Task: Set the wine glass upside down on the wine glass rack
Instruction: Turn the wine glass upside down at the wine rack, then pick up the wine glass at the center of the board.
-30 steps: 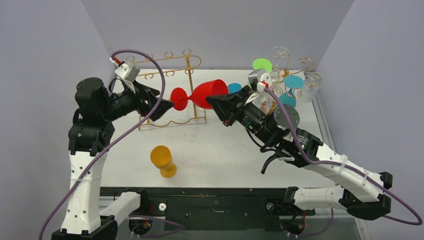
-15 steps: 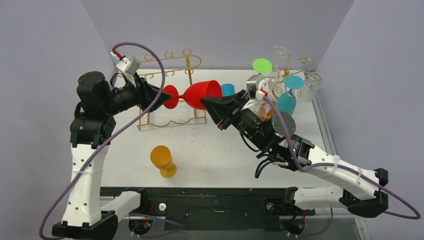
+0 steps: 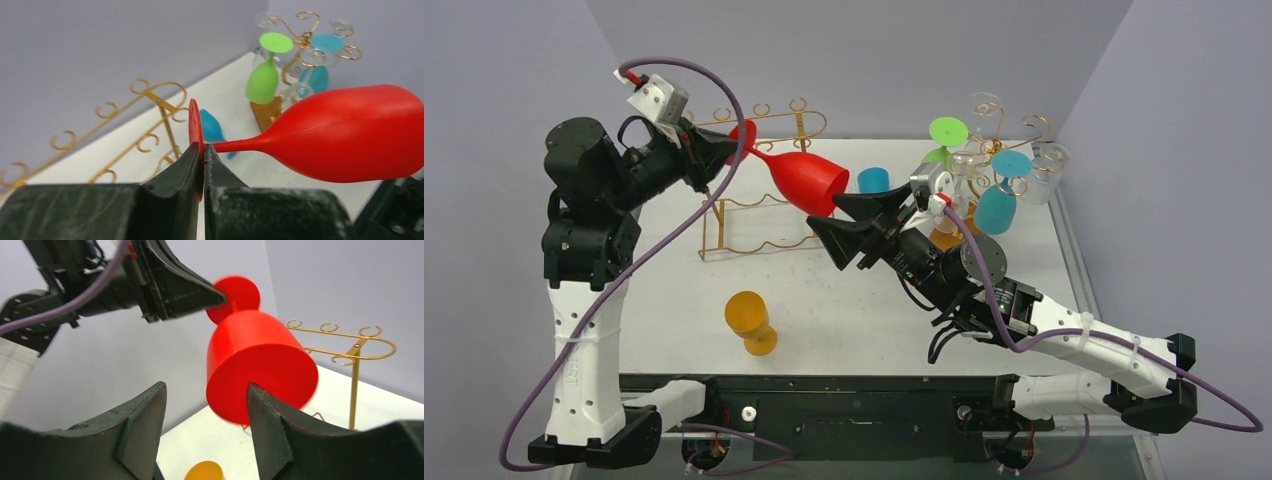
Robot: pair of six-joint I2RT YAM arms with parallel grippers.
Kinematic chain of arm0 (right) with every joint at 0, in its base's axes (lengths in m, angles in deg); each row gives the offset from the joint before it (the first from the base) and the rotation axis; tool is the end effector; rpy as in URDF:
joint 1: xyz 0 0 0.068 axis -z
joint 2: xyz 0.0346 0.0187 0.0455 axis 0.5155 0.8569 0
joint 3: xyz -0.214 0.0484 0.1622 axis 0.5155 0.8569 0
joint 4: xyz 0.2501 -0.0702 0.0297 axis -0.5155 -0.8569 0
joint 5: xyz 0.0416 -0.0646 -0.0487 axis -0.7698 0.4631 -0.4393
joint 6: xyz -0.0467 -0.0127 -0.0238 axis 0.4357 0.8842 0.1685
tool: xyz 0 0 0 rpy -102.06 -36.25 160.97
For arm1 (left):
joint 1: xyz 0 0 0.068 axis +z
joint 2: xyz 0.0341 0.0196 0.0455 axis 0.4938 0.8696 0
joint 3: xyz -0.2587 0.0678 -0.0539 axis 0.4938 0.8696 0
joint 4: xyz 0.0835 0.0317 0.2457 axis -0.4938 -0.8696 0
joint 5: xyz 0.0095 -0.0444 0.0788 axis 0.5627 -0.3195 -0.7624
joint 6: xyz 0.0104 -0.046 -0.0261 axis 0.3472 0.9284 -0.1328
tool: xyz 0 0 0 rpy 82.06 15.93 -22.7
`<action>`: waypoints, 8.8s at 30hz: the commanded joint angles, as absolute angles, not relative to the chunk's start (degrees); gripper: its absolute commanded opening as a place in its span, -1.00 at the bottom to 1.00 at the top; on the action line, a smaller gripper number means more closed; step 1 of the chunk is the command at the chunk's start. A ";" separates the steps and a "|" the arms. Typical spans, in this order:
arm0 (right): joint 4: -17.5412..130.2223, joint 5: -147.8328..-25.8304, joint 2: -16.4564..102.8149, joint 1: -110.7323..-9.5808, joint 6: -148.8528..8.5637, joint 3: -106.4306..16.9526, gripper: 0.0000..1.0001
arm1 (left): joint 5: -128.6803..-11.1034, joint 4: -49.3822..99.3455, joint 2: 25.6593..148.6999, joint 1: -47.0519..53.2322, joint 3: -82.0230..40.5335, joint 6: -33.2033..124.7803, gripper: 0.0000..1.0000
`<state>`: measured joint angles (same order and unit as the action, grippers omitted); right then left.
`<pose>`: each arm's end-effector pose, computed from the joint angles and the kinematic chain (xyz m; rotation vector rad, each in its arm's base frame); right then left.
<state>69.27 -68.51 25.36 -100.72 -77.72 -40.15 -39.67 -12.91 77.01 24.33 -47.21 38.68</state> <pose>0.0890 0.2211 0.4795 -0.4491 1.2319 1.1555 0.1799 -0.0388 0.5340 0.5329 1.5561 -0.6694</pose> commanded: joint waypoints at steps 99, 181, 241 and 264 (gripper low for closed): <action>70.26 -77.12 18.26 -78.53 -95.54 -19.20 -0.10 | -66.62 11.31 102.92 23.69 -43.75 -49.62 -1.00; 53.45 -49.39 55.02 -76.18 -82.45 -32.65 0.13 | -55.24 -13.10 74.60 25.01 -42.52 20.23 0.92; 52.79 -47.65 67.92 -75.45 -82.20 -30.85 -0.50 | -51.17 -13.34 64.71 25.02 -34.46 17.86 0.93; 54.63 -66.62 50.25 -84.05 -89.84 -16.21 -0.87 | -46.14 -16.16 62.28 25.02 -34.14 16.02 0.92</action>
<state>53.67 -59.84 51.55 -84.17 -88.52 -13.88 -49.16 -15.99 63.34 24.73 -33.54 17.28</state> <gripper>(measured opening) 0.143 0.963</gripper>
